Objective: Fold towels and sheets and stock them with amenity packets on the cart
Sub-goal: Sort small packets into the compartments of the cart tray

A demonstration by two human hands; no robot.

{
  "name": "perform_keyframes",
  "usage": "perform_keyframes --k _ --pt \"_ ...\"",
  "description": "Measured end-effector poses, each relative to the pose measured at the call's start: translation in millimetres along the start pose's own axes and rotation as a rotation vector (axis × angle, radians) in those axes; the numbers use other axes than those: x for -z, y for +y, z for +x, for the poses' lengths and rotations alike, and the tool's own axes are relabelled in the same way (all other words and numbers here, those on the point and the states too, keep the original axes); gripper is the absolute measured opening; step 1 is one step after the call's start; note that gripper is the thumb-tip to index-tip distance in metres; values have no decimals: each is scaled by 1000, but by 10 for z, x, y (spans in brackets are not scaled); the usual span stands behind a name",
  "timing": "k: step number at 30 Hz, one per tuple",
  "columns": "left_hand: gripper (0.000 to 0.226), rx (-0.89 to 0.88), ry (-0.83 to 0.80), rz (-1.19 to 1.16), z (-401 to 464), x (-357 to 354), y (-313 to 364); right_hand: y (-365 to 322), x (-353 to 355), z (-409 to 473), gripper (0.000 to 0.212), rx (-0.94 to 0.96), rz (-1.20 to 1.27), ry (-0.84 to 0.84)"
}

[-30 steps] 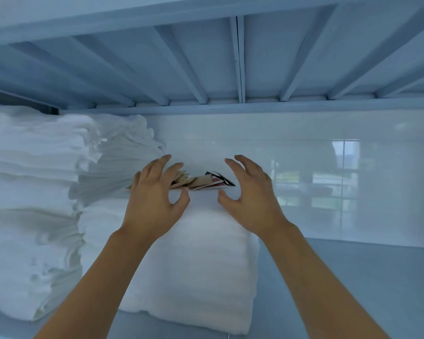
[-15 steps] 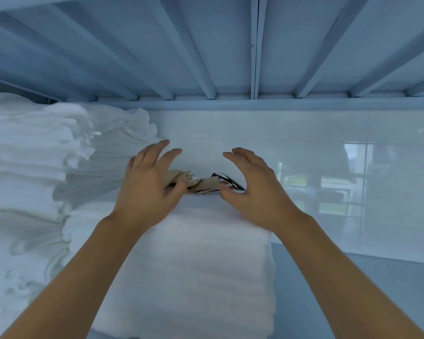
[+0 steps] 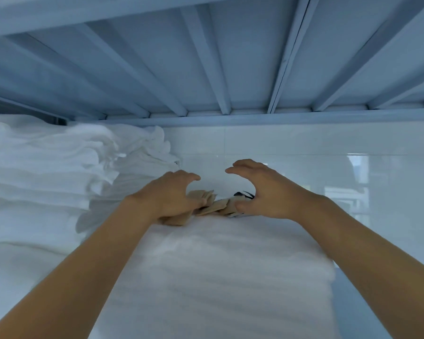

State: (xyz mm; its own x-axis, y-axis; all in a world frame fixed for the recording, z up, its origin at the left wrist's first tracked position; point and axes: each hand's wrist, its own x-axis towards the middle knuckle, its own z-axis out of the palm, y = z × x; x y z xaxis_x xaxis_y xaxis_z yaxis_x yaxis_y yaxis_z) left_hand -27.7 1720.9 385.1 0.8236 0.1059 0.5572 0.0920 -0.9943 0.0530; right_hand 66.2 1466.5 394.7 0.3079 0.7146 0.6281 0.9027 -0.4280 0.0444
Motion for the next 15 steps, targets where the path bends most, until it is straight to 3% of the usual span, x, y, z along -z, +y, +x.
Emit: perform_keyframes --k 6,11,15 --pt "100 134 -205 -32 86 -148 -143 -109 9 479 87 17 -149 -195" --pt "88 115 -188 -143 -31 -191 -209 -183 -126 767 82 -67 -49 -354" --pt "82 96 -134 -243 -95 -182 -280 -158 -314 906 85 -106 29 -384"
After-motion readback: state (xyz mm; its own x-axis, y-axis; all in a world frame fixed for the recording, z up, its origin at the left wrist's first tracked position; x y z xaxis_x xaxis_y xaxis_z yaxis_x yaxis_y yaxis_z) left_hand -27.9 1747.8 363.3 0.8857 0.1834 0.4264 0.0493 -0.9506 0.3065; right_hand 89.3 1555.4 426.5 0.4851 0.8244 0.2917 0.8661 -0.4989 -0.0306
